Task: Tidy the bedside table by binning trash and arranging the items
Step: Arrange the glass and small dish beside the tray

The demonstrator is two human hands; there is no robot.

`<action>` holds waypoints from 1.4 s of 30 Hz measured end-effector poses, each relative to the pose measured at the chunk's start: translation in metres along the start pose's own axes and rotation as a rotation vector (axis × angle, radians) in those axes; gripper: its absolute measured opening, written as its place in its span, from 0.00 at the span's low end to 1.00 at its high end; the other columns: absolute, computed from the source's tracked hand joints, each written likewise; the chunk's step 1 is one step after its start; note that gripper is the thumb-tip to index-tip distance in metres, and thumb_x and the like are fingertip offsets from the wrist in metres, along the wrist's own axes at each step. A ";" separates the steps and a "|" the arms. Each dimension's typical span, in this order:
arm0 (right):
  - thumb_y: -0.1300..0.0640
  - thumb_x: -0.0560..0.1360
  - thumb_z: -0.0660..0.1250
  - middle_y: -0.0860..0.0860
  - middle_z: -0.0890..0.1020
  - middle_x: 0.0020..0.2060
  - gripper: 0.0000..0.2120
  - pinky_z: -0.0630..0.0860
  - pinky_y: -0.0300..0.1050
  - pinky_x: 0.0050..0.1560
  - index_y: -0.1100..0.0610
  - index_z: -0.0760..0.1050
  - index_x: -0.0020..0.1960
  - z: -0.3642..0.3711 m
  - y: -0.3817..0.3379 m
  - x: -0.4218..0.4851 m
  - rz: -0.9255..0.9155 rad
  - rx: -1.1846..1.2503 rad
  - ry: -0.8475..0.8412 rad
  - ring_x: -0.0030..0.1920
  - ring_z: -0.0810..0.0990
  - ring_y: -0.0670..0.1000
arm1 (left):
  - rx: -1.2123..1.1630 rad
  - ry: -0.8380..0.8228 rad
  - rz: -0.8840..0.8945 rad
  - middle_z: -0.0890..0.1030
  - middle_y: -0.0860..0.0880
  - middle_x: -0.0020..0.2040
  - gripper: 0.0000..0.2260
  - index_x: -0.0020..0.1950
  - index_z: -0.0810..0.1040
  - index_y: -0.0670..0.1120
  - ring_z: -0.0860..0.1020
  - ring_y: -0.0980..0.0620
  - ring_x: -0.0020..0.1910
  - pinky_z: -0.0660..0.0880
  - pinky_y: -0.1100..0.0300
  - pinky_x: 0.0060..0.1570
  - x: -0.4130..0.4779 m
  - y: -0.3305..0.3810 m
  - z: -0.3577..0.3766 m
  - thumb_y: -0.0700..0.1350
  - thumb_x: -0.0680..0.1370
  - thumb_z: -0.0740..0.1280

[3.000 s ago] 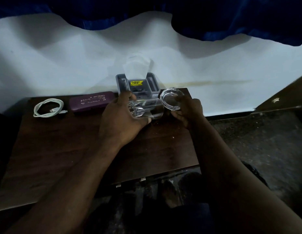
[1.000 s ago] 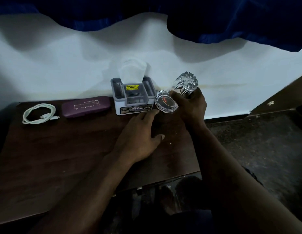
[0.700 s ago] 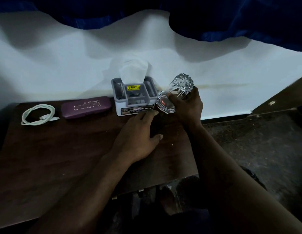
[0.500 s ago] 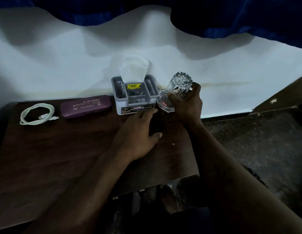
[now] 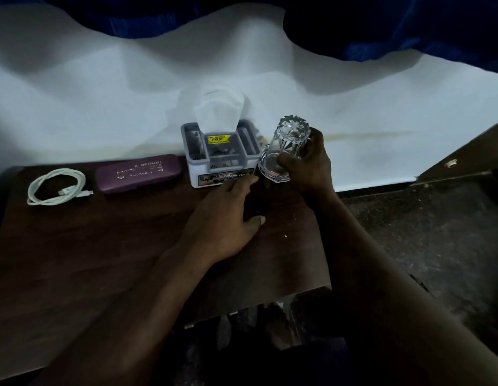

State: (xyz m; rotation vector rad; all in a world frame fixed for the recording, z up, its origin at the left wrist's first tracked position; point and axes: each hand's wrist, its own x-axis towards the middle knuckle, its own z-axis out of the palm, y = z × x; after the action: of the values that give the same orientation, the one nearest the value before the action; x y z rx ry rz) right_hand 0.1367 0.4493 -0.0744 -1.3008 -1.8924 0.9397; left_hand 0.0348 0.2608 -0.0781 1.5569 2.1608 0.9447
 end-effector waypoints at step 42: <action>0.45 0.69 0.79 0.57 0.79 0.65 0.37 0.74 0.50 0.60 0.57 0.68 0.71 -0.006 0.017 -0.027 -0.019 -0.347 -0.067 0.64 0.78 0.61 | 0.052 -0.046 0.016 0.77 0.48 0.68 0.33 0.77 0.66 0.54 0.78 0.50 0.62 0.75 0.57 0.61 -0.017 0.014 0.004 0.54 0.74 0.75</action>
State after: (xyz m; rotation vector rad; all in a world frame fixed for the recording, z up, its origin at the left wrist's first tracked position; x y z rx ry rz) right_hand 0.1583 0.4298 -0.0884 -1.4592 -2.1866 0.6707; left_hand 0.0531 0.2493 -0.0740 1.6060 2.1613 0.8556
